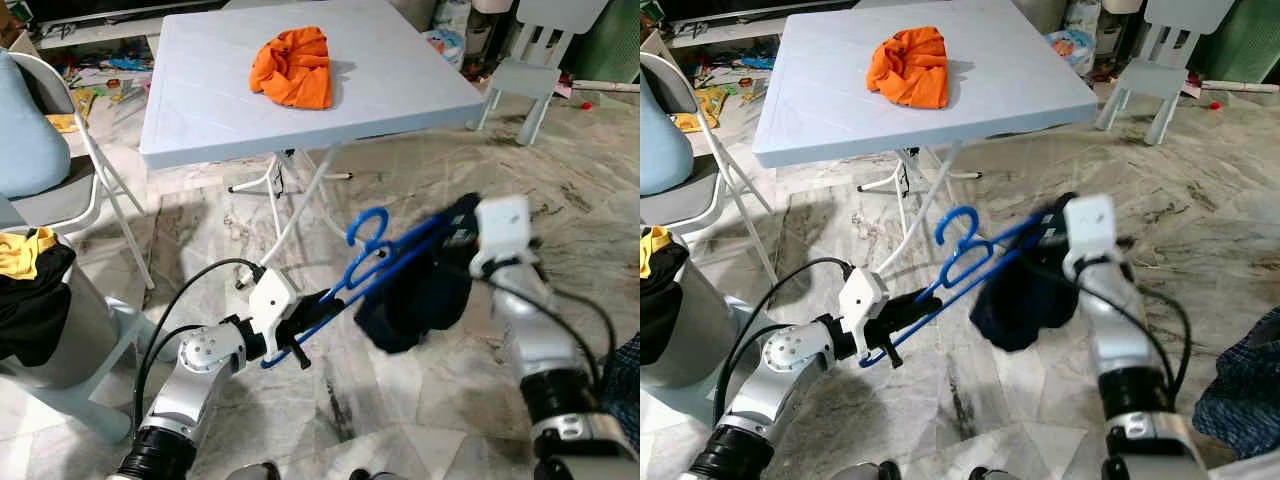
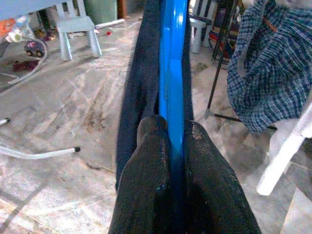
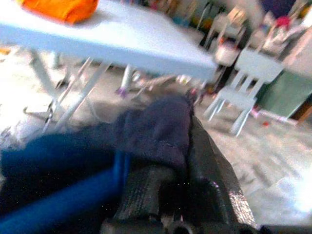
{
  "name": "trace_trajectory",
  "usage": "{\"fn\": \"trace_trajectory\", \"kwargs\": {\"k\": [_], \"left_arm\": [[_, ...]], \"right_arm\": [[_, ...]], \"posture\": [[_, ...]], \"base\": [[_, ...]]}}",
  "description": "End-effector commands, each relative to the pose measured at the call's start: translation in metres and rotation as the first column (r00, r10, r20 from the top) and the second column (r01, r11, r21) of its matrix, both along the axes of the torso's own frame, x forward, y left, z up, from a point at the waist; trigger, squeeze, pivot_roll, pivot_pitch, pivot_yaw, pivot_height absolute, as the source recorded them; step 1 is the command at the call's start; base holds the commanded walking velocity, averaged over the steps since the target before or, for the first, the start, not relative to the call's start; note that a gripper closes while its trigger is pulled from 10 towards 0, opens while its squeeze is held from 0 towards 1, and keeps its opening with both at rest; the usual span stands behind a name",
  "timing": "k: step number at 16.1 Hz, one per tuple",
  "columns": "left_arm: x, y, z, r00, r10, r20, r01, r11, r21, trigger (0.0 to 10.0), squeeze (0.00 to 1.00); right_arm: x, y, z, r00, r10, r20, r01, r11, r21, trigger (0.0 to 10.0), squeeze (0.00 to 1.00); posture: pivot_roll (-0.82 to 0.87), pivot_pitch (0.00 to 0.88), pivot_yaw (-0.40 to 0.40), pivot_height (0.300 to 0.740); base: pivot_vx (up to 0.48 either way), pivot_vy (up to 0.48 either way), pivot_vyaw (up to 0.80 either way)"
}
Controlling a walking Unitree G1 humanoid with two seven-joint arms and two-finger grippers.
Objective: Hang hanger
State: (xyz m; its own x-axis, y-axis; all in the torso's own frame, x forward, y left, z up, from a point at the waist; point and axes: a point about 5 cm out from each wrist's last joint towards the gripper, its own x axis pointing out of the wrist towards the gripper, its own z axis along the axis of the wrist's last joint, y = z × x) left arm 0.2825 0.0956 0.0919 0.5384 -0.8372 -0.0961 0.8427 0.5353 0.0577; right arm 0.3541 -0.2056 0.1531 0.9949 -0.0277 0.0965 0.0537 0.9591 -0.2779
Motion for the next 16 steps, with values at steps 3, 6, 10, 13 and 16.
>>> {"fn": "trace_trajectory", "kwargs": {"k": [3,6,10,13,16], "left_arm": [[-0.007,0.004,-0.018,0.999,-0.025,-0.021,0.027,0.992,0.123,0.0,0.0],[-0.02,0.001,-0.022,0.992,-0.118,-0.042,0.123,0.983,0.139,0.0,0.0],[-0.027,0.013,-0.009,0.998,-0.035,0.048,0.029,0.991,0.128,0.0,0.0],[-0.034,0.025,-0.005,0.987,0.149,0.054,-0.149,0.989,-0.001,0.0,0.0],[-0.043,0.025,-0.004,0.964,0.259,0.063,-0.256,0.965,-0.053,0.0,0.0]], "right_arm": [[0.008,-0.004,0.042,0.985,-0.07,0.156,0.071,0.997,-0.002,0.0,0.0],[0.018,0.001,0.044,0.989,-0.069,0.131,0.075,0.996,-0.037,0.0,0.0],[0.019,-0.025,0.022,0.977,-0.208,0.049,0.214,0.961,-0.177,0.0,0.0],[0.008,-0.055,0.0,0.924,-0.38,-0.038,0.376,0.923,-0.088,0.0,0.0],[-0.001,-0.07,-0.01,0.889,-0.451,-0.076,0.453,0.892,0.008,0.0,0.0]], "posture": [[-0.05,0.119,-0.022,0.74],[-0.05,0.121,-0.022,0.74],[-0.03,0.132,-0.032,0.74],[-0.01,0.145,-0.04,0.74],[0.0,0.155,-0.037,0.74]], "base": [[0.0,0.0,0.0],[0.0,0.0,0.0],[0.0,0.0,0.0],[0.0,0.0,0.0],[0.0,0.0,0.0]]}}
